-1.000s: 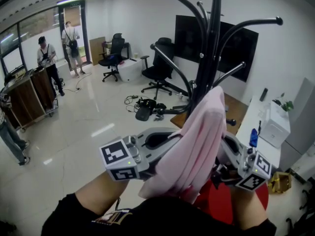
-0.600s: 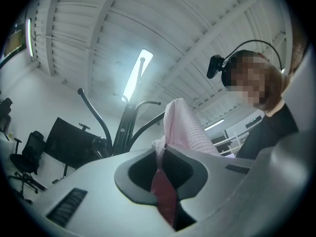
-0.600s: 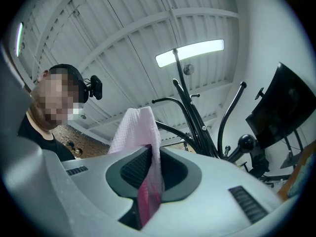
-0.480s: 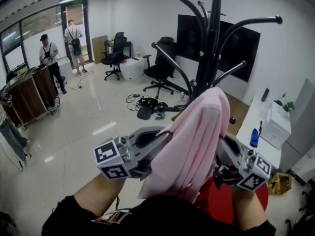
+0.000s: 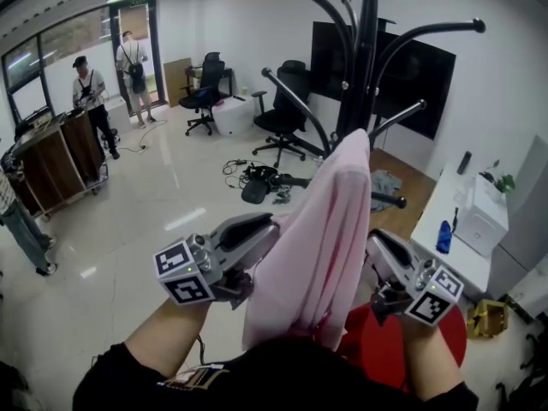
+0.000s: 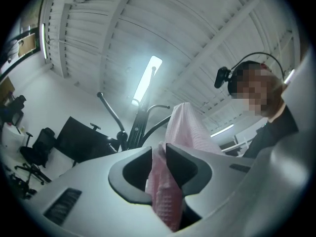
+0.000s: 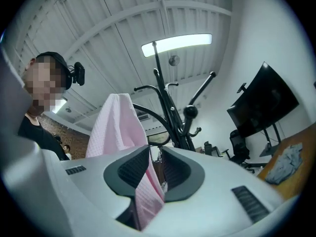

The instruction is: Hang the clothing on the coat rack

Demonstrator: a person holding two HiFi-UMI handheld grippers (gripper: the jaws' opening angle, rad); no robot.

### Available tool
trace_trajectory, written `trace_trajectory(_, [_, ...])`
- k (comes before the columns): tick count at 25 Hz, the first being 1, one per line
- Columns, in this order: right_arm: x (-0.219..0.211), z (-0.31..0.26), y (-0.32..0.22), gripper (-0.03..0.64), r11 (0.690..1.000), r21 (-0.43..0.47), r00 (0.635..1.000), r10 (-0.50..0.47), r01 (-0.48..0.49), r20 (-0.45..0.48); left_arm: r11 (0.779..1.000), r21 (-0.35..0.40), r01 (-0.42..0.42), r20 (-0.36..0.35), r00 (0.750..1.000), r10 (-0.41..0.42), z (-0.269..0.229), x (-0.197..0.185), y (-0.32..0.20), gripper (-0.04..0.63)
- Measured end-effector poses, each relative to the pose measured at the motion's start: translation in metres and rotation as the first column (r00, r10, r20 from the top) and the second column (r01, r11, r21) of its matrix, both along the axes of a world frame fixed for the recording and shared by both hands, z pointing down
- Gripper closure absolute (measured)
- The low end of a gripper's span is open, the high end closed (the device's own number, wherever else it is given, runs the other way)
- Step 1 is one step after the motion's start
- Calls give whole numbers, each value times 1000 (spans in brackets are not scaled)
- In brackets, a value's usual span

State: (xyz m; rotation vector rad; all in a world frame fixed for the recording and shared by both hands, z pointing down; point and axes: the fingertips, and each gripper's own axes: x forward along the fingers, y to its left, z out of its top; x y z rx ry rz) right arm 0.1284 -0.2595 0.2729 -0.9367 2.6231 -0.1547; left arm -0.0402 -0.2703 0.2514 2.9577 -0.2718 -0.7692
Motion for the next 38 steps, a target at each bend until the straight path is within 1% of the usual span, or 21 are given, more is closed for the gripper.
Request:
trace_trajectory(3, [11, 16, -6, 528, 999, -40, 1000, 21, -21, -9, 995, -39, 87, 98, 992, -83, 33, 3, -18, 512])
trace_trajectory(7, [22, 35, -9, 528, 996, -82, 1000, 19, -20, -9, 979, -130, 155, 152, 979, -135, 81, -2, -40, 512])
trace_trajectory(10, [31, 39, -9, 528, 996, -87, 999, 30, -32, -22, 956, -192, 221, 206, 962, -181, 123, -10, -55, 512])
trace_trajectory(12, [33, 44, -8, 528, 995, -86, 999, 40, -43, -35, 933, -231, 275, 251, 944, -215, 161, -22, -60, 512])
trace_trajectory(14, [37, 55, -7, 528, 994, -94, 998, 47, -51, -45, 900, -272, 341, 312, 916, -253, 209, -41, -62, 512])
trace_trajectory(15, [40, 62, -6, 528, 993, -104, 998, 47, -52, -44, 876, -288, 386, 355, 893, -277, 235, -52, -62, 512])
trace_trajectory(17, [49, 75, -4, 528, 990, -129, 998, 48, -53, -39, 815, -320, 482, 438, 839, -324, 285, -75, -56, 512])
trace_trajectory(18, [55, 80, -2, 528, 989, -138, 998, 51, -56, -40, 785, -340, 518, 464, 819, -339, 307, -84, -51, 512])
trace_trajectory(19, [59, 83, -1, 528, 988, -142, 997, 60, -67, -49, 762, -353, 543, 482, 804, -349, 324, -92, -43, 512])
trace_trajectory(20, [63, 85, 1, 528, 987, -144, 996, 71, -79, -60, 749, -353, 560, 496, 791, -357, 336, -96, -34, 512])
trace_trajectory(21, [67, 89, 3, 528, 985, -147, 995, 75, -84, -66, 745, -343, 572, 511, 779, -363, 346, -97, -25, 512])
trace_trajectory(24, [80, 104, 10, 528, 983, -161, 994, 75, -88, -84, 744, -308, 592, 554, 748, -366, 366, -90, -3, 512])
trace_trajectory(26, [85, 115, 16, 528, 982, -161, 990, 79, -98, -120, 734, -297, 611, 577, 727, -372, 372, -85, 9, 512])
trace_trajectory(28, [89, 127, 24, 528, 981, -159, 983, 83, -109, -162, 722, -287, 629, 591, 710, -383, 376, -82, 24, 512])
trace_trajectory(30, [93, 143, 34, 528, 981, -159, 978, 78, -110, -196, 714, -281, 641, 591, 702, -397, 378, -79, 42, 512])
trace_trajectory(32, [98, 162, 45, 528, 979, -165, 970, 76, -116, -232, 709, -288, 644, 585, 704, -402, 382, -71, 63, 512])
trace_trajectory(33, [101, 171, 51, 529, 978, -170, 965, 78, -123, -251, 713, -290, 638, 586, 708, -395, 384, -64, 76, 512])
trace_trajectory(35, [108, 186, 64, 531, 973, -178, 957, 93, -146, -275, 739, -294, 607, 589, 724, -360, 389, -45, 101, 512])
trace_trajectory(38, [121, 211, 83, 537, 963, -206, 952, 108, -171, -286, 783, -312, 539, 567, 766, -301, 388, -11, 131, 514])
